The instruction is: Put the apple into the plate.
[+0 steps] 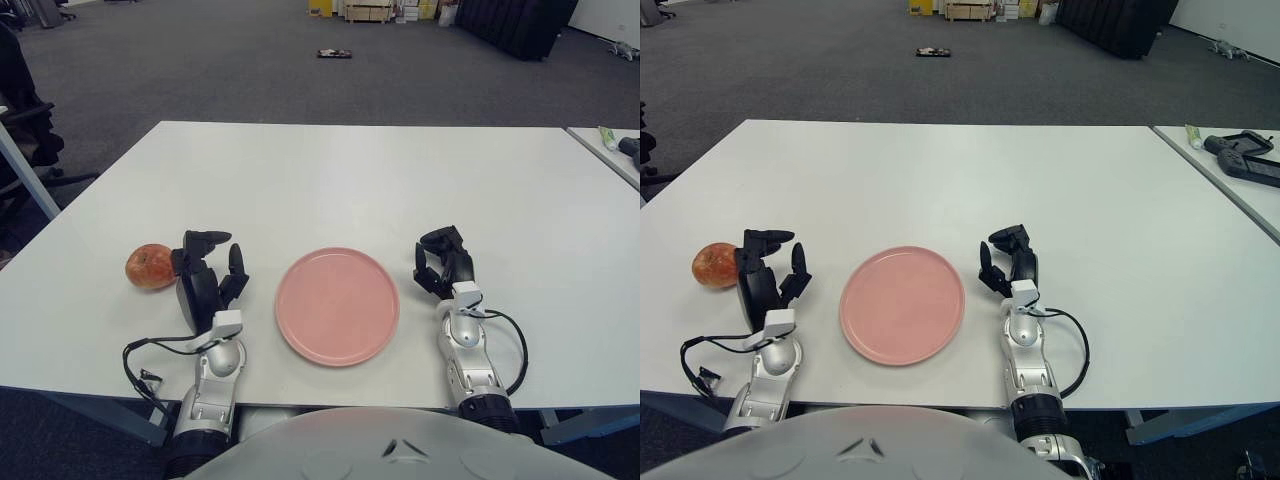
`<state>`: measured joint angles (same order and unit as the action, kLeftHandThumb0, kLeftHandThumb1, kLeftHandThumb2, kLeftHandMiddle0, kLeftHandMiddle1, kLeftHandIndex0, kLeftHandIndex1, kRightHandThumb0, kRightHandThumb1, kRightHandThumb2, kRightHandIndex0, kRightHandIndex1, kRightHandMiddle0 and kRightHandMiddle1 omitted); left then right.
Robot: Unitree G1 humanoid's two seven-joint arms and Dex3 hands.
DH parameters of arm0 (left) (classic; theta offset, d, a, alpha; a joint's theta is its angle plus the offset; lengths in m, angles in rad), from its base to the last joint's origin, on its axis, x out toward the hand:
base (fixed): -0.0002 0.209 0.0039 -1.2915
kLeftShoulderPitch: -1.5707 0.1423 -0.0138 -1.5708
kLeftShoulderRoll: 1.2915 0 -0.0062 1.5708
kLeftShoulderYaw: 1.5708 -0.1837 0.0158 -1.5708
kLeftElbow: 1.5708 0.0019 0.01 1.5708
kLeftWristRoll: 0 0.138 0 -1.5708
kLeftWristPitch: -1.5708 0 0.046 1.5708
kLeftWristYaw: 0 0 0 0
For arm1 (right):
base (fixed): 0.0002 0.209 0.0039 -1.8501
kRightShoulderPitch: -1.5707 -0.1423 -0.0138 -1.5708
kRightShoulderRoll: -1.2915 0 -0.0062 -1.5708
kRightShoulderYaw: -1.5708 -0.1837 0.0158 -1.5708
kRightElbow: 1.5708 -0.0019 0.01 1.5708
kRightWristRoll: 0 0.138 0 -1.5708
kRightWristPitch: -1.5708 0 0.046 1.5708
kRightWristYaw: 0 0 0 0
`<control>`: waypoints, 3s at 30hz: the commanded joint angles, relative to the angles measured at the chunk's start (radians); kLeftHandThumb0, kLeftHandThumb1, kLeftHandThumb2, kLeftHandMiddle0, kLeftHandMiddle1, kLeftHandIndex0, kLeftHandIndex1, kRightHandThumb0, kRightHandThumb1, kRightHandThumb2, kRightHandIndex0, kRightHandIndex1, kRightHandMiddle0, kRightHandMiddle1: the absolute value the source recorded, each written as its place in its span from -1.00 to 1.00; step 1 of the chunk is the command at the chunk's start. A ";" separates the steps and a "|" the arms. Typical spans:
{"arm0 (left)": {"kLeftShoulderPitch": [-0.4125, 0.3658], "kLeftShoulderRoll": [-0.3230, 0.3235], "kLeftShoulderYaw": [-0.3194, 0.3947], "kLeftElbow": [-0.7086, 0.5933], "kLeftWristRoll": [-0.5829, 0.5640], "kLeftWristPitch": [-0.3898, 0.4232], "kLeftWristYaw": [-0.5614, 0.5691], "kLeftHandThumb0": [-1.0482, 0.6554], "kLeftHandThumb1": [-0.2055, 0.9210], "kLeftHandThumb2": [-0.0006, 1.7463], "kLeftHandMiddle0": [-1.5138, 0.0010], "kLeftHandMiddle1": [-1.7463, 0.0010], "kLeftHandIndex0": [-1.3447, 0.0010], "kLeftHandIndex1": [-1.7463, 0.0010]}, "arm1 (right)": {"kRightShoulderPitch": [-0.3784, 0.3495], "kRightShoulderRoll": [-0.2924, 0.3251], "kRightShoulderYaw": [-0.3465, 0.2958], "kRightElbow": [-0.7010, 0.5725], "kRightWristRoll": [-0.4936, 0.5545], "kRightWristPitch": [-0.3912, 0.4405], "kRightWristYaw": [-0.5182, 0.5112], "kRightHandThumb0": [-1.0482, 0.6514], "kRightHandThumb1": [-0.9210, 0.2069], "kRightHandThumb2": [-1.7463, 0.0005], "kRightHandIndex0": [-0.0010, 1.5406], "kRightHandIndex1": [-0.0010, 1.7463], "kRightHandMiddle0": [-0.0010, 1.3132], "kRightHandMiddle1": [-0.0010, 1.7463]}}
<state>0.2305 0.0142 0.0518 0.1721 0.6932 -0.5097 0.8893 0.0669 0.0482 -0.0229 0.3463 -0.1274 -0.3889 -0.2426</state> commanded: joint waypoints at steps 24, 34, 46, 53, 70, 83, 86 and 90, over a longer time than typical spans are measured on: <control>0.000 0.019 0.052 0.010 0.037 0.473 0.168 -1.00 0.68 -0.62 1.00 1.00 1.00 1.00 | 0.041 0.001 -0.010 0.025 0.003 0.059 -0.003 -0.21 -0.63 0.07 -0.24 0.46 -0.52 1.00; -0.052 0.057 0.101 0.060 -0.029 0.682 0.026 -1.00 0.61 -0.67 1.00 1.00 1.00 1.00 | 0.037 0.001 -0.011 0.029 0.012 0.050 0.005 -0.21 -0.61 0.04 -0.21 0.47 -0.50 1.00; -0.137 0.067 0.099 0.130 -0.038 0.808 0.028 -1.00 0.61 -0.68 1.00 1.00 1.00 1.00 | 0.032 -0.005 -0.018 0.047 0.013 0.022 0.008 -0.21 -0.60 0.04 -0.22 0.48 -0.50 1.00; -0.186 0.075 0.123 0.228 -0.118 0.687 0.071 -1.00 0.67 -0.66 1.00 1.00 1.00 1.00 | 0.031 -0.009 -0.019 0.052 0.007 0.007 0.008 -0.21 -0.61 0.04 -0.21 0.49 -0.50 1.00; -0.291 0.151 0.149 0.479 -0.236 0.452 0.143 -0.95 0.74 -0.53 1.00 1.00 0.98 0.86 | 0.036 -0.015 -0.023 0.037 -0.001 0.014 0.014 -0.21 -0.59 0.03 -0.23 0.50 -0.49 1.00; -0.305 0.191 0.111 0.533 -0.249 0.395 0.123 -0.91 0.67 -0.41 0.99 1.00 1.00 0.44 | 0.041 -0.018 -0.025 0.043 -0.003 -0.006 0.012 -0.21 -0.59 0.02 -0.22 0.51 -0.49 1.00; -0.307 0.195 0.103 0.534 -0.253 0.400 0.113 -0.90 0.66 -0.38 0.97 0.98 1.00 0.33 | 0.045 -0.019 -0.025 0.038 -0.005 -0.002 0.010 -0.21 -0.59 0.03 -0.22 0.51 -0.50 1.00; -0.300 0.199 0.091 0.514 -0.257 0.420 0.074 -0.88 0.66 -0.35 0.92 0.94 1.00 0.16 | 0.047 -0.021 -0.027 0.032 -0.012 0.014 0.003 -0.21 -0.60 0.03 -0.23 0.50 -0.50 1.00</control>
<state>-0.1129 0.2147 0.1602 0.6539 0.4388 -0.1227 0.9959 0.0796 0.0444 -0.0385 0.3508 -0.1309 -0.4142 -0.2311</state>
